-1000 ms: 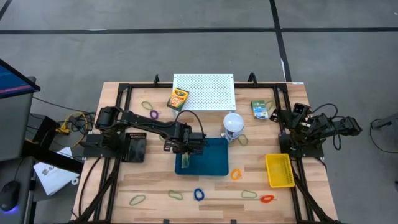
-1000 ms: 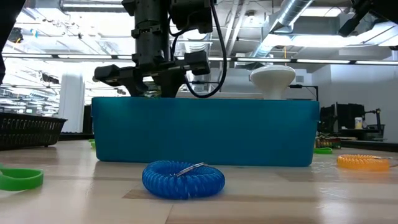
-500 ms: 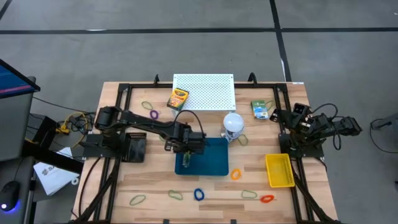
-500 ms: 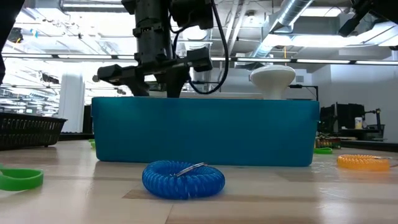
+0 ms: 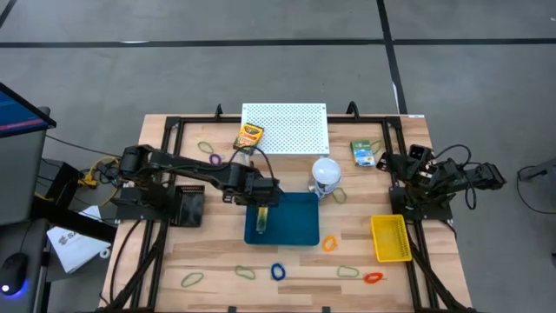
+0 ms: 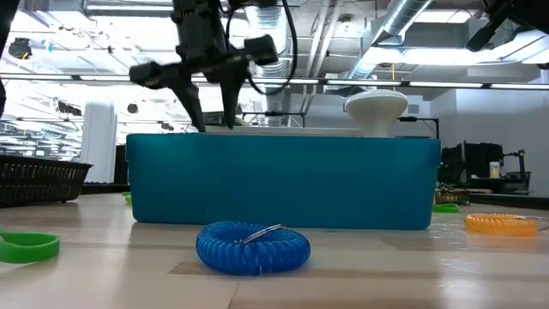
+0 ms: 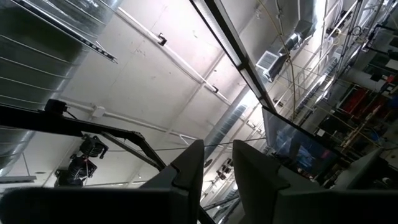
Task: Pick & Place Office Desk Supplies
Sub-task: Put the left crayon box into the blue bin
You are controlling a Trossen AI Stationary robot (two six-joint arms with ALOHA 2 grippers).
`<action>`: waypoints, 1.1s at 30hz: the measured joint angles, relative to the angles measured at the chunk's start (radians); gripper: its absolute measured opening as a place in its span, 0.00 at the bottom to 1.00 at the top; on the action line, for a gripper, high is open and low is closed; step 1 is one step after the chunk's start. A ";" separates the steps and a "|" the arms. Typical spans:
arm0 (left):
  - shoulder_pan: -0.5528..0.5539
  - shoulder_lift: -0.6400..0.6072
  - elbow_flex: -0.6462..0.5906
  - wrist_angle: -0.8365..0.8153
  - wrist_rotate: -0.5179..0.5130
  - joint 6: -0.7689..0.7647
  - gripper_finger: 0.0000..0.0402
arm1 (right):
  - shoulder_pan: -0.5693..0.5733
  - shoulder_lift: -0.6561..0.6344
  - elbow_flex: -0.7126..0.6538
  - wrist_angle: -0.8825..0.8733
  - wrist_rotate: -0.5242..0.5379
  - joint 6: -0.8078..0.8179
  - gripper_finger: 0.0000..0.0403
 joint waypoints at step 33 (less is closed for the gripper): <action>0.378 -0.310 0.001 -0.233 -0.379 0.231 0.44 | 0.000 0.000 0.000 0.046 -0.023 -0.016 0.21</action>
